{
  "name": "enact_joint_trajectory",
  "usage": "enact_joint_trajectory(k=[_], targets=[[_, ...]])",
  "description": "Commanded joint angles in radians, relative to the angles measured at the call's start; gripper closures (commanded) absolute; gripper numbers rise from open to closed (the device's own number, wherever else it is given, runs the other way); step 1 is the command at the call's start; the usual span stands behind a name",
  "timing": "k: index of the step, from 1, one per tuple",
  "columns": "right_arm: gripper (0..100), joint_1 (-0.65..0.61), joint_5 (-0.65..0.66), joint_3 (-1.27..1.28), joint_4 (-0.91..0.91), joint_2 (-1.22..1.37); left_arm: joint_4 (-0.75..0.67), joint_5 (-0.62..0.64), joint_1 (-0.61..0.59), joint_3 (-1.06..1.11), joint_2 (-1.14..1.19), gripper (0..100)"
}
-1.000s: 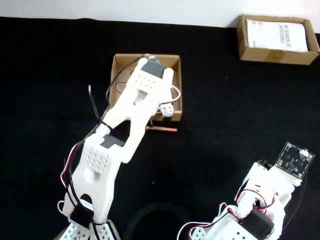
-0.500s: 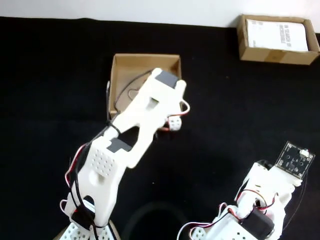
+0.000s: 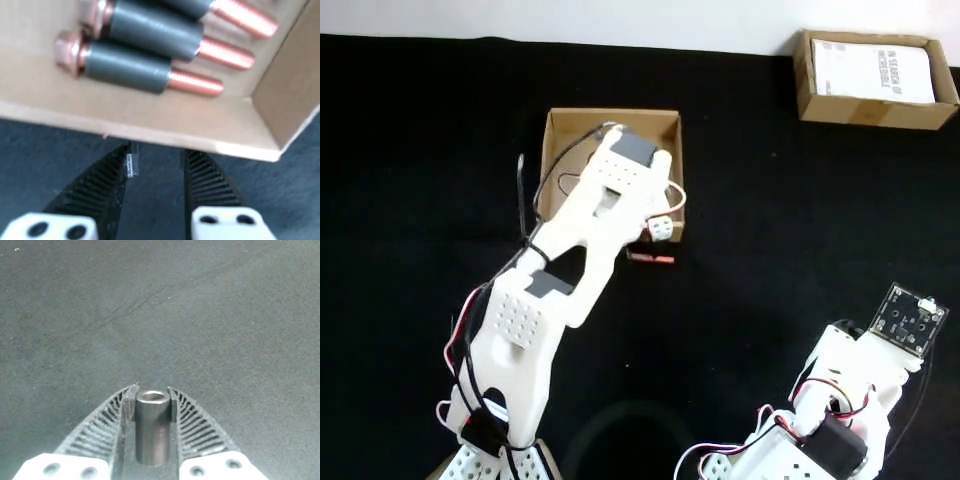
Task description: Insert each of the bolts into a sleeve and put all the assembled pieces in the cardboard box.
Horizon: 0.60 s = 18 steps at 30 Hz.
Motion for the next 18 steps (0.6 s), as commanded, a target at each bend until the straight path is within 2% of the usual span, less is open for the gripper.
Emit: enact_joint_trajectory(k=[1, 12, 18], targets=[[99.2, -0.010, 0.026, -0.002, -0.019, -0.008, -0.018, 0.005, -0.012, -0.007, 0.033, 85], [99.2, -0.012, 0.057, -0.002, -0.018, -0.008, -0.006, 0.040, -0.013, -0.007, 0.127, 85], [99.2, -0.074, 0.057, -0.005, -0.010, -0.008, 0.032, 0.103, -0.065, -0.087, 0.137, 85]])
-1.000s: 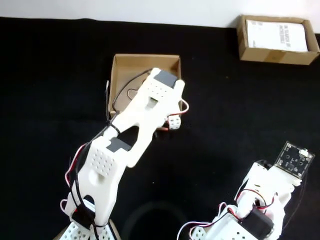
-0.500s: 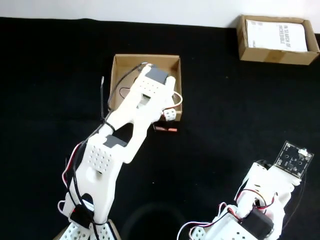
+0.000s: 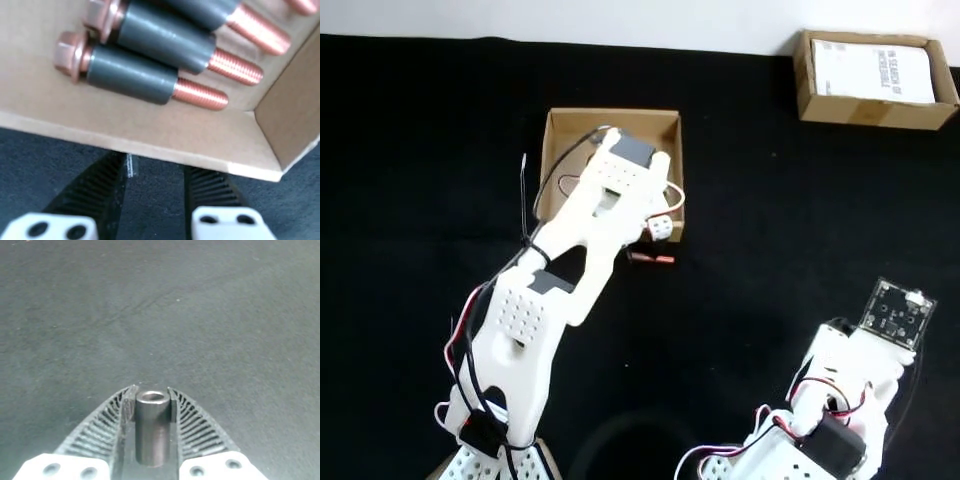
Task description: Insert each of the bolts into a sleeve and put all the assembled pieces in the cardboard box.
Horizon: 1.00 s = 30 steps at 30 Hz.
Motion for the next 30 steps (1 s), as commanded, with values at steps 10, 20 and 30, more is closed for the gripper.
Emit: enact_joint_trajectory(k=[10, 20, 30], targets=[[99.2, -0.081, 0.008, -0.005, -0.012, -0.008, -0.032, 0.155, -0.136, -0.042, 0.021, 85], [99.2, -0.165, 0.009, -0.007, -0.018, -0.005, -0.025, 0.310, -0.193, -0.025, 0.048, 85], [99.2, -0.214, 0.008, -0.002, -0.019, -0.007, -0.003, 0.305, -0.208, -0.027, 0.054, 94]])
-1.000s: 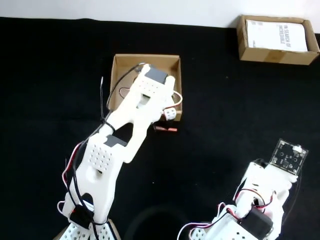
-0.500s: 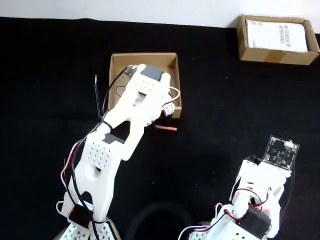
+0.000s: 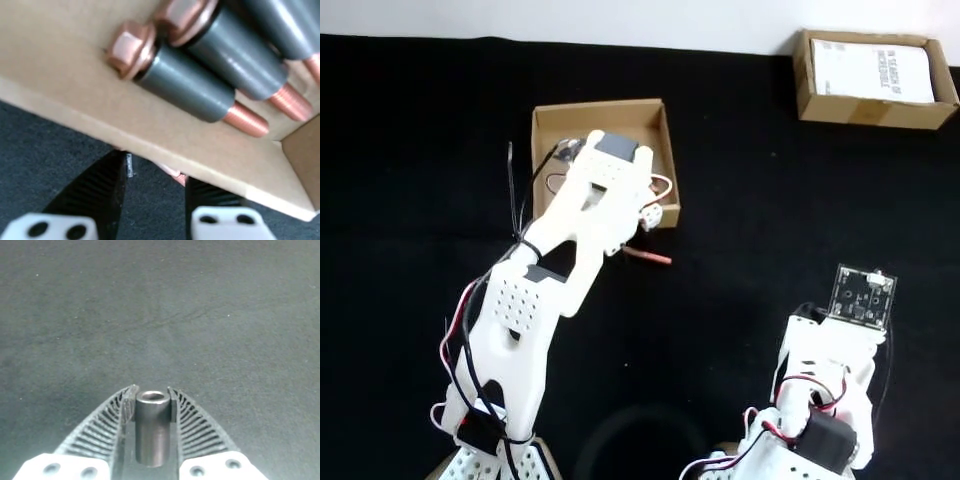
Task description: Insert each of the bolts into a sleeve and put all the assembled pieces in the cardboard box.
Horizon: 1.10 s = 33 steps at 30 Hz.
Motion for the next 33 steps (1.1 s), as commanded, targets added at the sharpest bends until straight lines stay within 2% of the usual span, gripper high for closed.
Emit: enact_joint_trajectory(k=[1, 7, 11, 15, 19, 24, 29, 33], targets=[[99.2, -0.019, 0.008, -0.002, -0.019, -0.007, 0.005, 0.017, -0.101, 0.005, 0.010, 99], [99.2, -0.019, 0.003, -0.002, -0.019, -0.008, 0.009, 0.009, -0.091, 0.001, 0.005, 99], [99.2, -0.022, 0.000, -0.001, -0.064, -0.008, 0.017, -0.087, -0.058, -0.012, 0.001, 99], [99.2, -0.065, -0.048, -0.002, -0.209, -0.008, 0.103, -0.192, -0.010, -0.124, -0.045, 99], [99.2, -0.150, -0.146, -0.041, -0.331, -0.008, 0.112, -0.373, 0.025, -0.206, -0.154, 99], [99.2, -0.229, -0.244, -0.166, -0.343, -0.008, 0.112, -0.617, 0.061, -0.229, -0.377, 99], [99.2, -0.326, -0.250, -0.222, -0.196, -0.008, 0.114, -0.862, 0.073, -0.228, -0.625, 99], [99.2, -0.460, -0.247, -0.231, -0.019, -0.008, 0.114, -0.991, 0.073, -0.228, -0.797, 99]])
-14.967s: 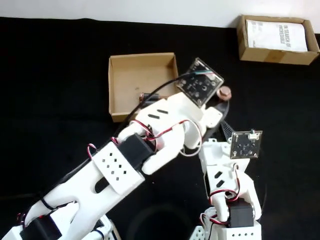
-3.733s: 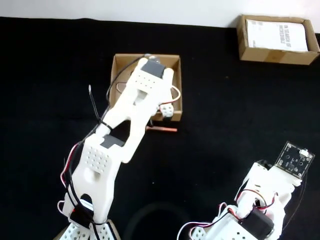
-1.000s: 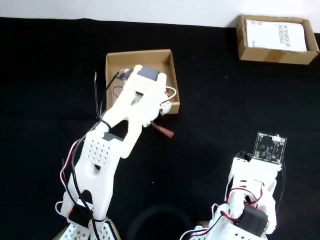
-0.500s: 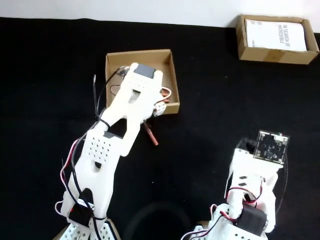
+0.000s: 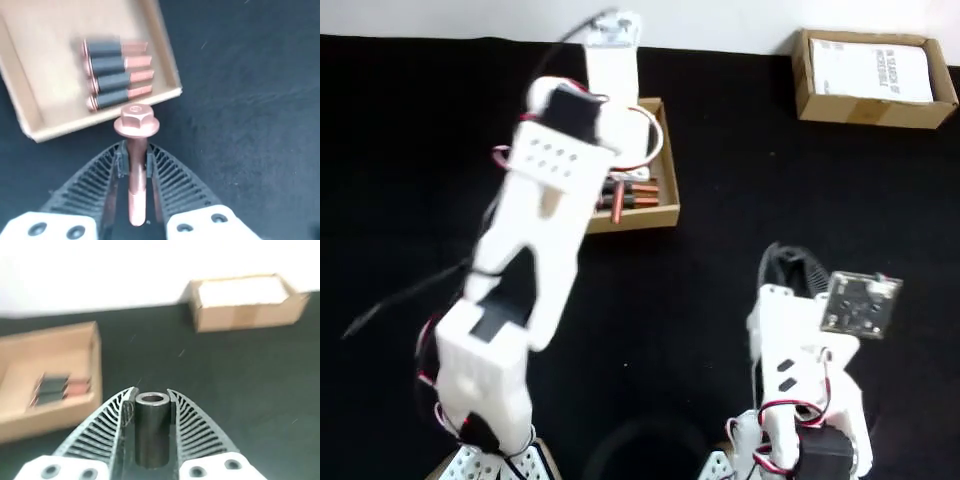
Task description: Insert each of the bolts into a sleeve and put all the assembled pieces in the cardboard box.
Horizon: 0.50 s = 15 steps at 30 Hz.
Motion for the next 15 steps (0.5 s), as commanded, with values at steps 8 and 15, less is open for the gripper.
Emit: enact_joint_trajectory(k=[8, 15], targets=[[99.2, -0.257, -0.002, -0.039, 0.170, -0.002, 0.008, -0.183, 0.074, -0.033, -0.381, 99], [99.2, -0.269, -0.002, 0.016, 0.010, -0.007, 0.008, -0.331, 0.245, 0.358, -0.708, 99]])
